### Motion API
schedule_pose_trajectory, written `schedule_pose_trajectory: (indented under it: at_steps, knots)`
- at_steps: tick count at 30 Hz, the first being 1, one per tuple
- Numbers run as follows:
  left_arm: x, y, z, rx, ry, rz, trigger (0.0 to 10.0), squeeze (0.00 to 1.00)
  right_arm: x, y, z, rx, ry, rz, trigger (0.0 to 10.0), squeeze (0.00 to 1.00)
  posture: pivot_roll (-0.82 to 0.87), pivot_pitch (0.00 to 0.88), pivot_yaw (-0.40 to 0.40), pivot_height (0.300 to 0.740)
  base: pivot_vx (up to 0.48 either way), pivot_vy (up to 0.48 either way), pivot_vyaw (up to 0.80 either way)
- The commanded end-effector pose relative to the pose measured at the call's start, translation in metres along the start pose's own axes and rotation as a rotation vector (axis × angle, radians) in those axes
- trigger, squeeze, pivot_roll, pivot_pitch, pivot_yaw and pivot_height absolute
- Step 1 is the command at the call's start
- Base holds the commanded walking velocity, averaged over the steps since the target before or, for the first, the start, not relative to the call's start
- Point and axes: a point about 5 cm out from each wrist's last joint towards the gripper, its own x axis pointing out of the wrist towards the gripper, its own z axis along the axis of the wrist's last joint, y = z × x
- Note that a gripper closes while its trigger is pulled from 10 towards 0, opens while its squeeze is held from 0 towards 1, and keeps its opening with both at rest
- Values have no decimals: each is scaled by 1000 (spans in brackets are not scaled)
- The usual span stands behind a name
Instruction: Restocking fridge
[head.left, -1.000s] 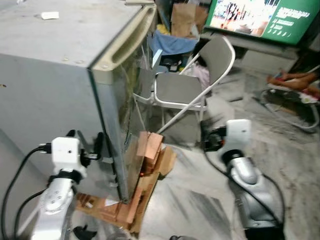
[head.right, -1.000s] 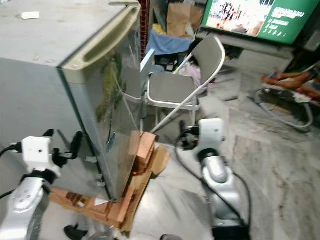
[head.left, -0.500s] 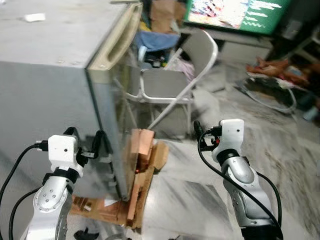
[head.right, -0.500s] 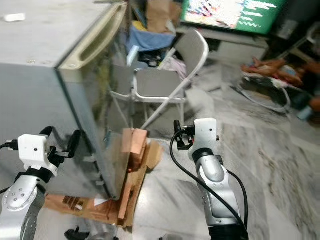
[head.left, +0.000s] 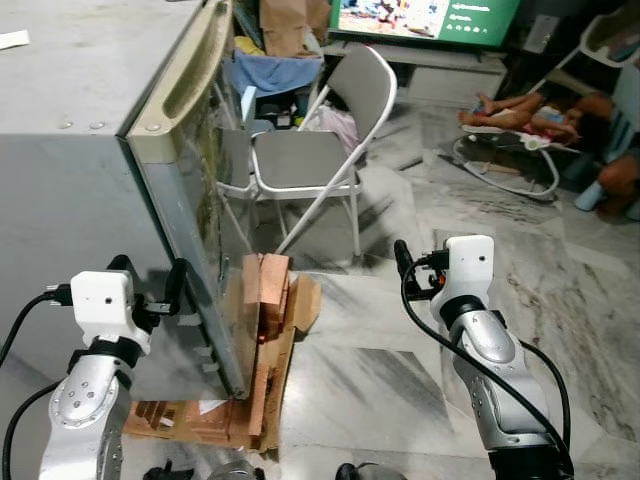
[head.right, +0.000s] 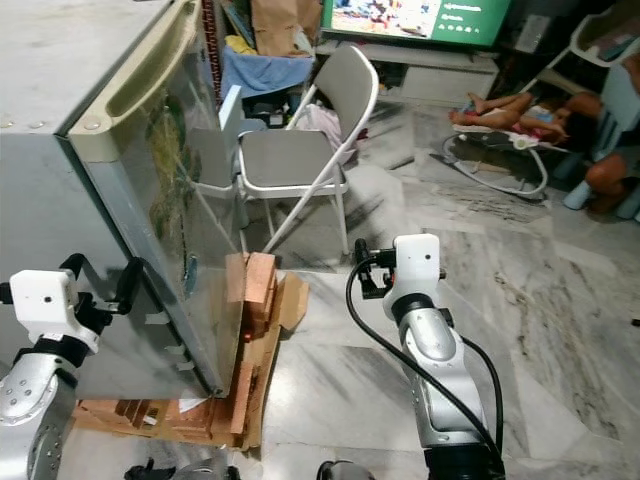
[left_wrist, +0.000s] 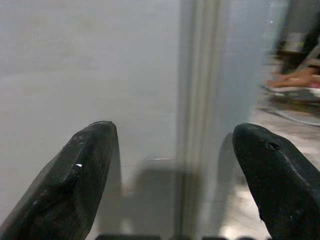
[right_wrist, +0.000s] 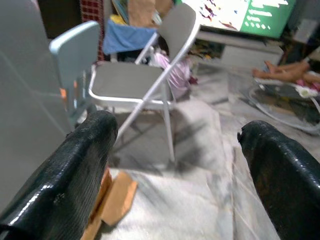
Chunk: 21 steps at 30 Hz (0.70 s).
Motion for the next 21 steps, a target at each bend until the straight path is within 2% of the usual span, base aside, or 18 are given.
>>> schedule_pose_trajectory:
  at_steps: [1, 8, 15, 21]
  knots:
    - [5, -26, 6, -2, -22, -152, 10000, 0, 1, -2, -4, -5, 31, 8, 10000, 0, 119, 0, -69, 740, 0, 0, -800]
    - [-6, -20, -3, 37, 27, -50, 10000, 0, 3, -3, -8, -17, 54, 9, 10000, 0, 126, 0, -61, 740, 0, 0, 0]
    - [-7, -26, -3, 54, 39, -94, 10000, 0, 2, -2, -12, -13, 74, 11, 10000, 0, 126, 0, -70, 740, 0, 0, 0]
    - [0, -32, -2, 35, 40, -120, 10000, 0, 3, -2, -13, -14, 87, 22, 10000, 0, 133, 3, -65, 740, 0, 0, 0]
